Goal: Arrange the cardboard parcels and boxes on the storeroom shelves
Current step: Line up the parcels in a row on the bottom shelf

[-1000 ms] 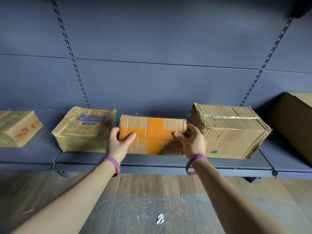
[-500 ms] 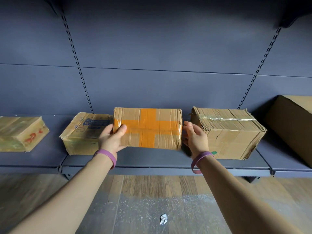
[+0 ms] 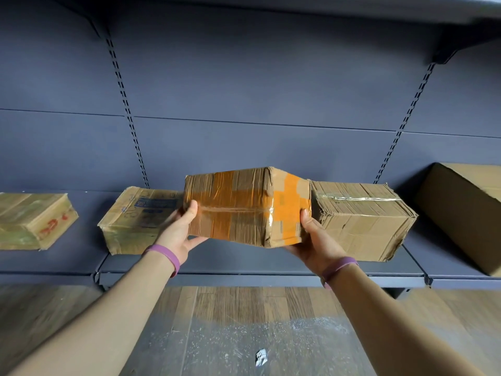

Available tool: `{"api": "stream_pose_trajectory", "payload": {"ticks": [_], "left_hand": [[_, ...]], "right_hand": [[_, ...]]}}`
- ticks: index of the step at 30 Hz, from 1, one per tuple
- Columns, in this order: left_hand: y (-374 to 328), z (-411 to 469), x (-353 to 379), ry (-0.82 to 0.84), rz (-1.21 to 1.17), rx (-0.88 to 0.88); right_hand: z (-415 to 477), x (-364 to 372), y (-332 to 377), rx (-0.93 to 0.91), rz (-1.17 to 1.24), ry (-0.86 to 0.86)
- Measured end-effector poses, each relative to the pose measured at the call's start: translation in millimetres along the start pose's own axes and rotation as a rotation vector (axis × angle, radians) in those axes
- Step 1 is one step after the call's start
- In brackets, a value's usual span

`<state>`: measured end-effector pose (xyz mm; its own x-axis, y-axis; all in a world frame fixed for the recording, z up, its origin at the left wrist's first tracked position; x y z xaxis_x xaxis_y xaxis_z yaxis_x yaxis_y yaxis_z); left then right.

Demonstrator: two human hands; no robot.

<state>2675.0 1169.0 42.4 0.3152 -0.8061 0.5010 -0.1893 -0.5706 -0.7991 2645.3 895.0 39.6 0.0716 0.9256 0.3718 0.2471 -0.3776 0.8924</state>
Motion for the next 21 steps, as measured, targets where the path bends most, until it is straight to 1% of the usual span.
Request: {"api": "stream_pose_trajectory", "payload": {"ticks": [4, 7, 12, 15, 17, 19, 21], "left_hand": [[3, 0, 5, -0.034, -0.078, -0.029], [8, 0, 7, -0.018, -0.017, 0.014], [7, -18, 25, 0.127, 0.085, -0.073], [7, -33, 42, 0.303, 0.164, -0.136], [10, -39, 51, 0.385, 0.206, -0.146], [14, -41, 58, 0.352, 0.248, -0.088], [15, -38, 58, 0.253, 0.23, 0.016]], "right_hand": [[1, 7, 2, -0.06, -0.047, -0.055], [3, 10, 2, -0.099, -0.079, -0.101], [5, 11, -2, -0.116, -0.055, -0.187], [10, 11, -6, -0.128, -0.033, -0.256], [11, 15, -6, -0.154, -0.031, -0.289], [11, 23, -6, -0.194, -0.03, -0.281], [7, 35, -4, -0.227, -0.061, -0.228]]}}
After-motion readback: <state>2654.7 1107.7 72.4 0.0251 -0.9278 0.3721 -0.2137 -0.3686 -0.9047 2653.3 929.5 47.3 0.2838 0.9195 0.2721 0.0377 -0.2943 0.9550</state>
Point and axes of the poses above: each hand's wrist, its own z-axis towards the middle knuckle, its own x-axis out of the palm, y = z × x, the point moved 1 cm from there along z, towards the middle knuckle, and after that the axes turned 8 degrees about -z, right-handed, at the moved point
